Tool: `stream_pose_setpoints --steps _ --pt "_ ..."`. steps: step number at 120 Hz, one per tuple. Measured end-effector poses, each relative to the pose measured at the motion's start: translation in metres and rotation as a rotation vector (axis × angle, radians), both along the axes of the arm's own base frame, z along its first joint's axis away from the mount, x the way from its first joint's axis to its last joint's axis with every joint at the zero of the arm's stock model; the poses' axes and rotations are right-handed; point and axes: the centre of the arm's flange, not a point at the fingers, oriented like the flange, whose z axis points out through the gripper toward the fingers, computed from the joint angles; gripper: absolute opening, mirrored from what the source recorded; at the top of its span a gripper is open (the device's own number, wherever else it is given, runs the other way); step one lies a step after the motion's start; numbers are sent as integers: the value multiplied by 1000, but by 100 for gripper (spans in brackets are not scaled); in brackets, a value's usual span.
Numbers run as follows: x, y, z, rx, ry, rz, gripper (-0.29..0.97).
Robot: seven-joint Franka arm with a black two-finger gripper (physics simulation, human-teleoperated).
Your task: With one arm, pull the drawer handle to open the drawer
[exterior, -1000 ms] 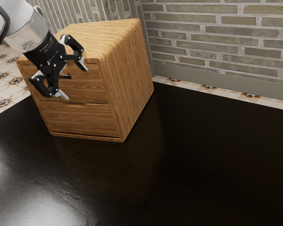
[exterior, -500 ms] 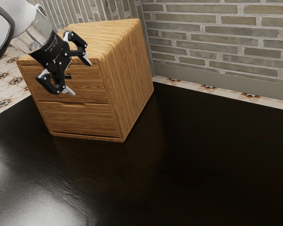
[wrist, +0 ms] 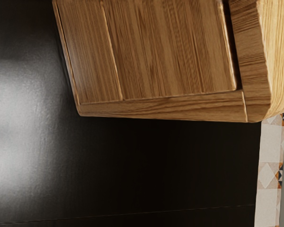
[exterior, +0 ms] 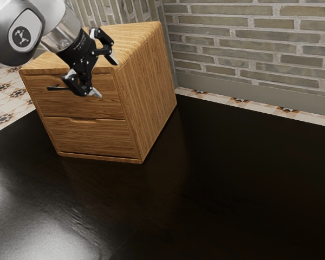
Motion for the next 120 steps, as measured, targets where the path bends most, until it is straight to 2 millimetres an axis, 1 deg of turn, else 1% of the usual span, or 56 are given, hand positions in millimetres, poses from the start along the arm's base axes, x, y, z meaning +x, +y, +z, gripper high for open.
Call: stream_pose_setpoints --steps 15,24,28,40,52,65,76,93,104,120 --pt "9 25 -14 -13 2 53 68" --pt "7 46 -16 -19 -3 94 68" --pt "0 55 -13 -21 -10 112 68" --pt "-31 79 -5 -28 -29 168 68" --pt "-48 101 -10 -32 -21 212 68" --pt "-51 109 -12 -33 -21 222 68" --pt "-41 113 -21 -38 -9 219 68" --pt "-32 119 -31 -42 -5 221 68" --pt "-32 129 -35 -41 -5 235 68" --pt "-35 148 -33 -39 -17 266 68"
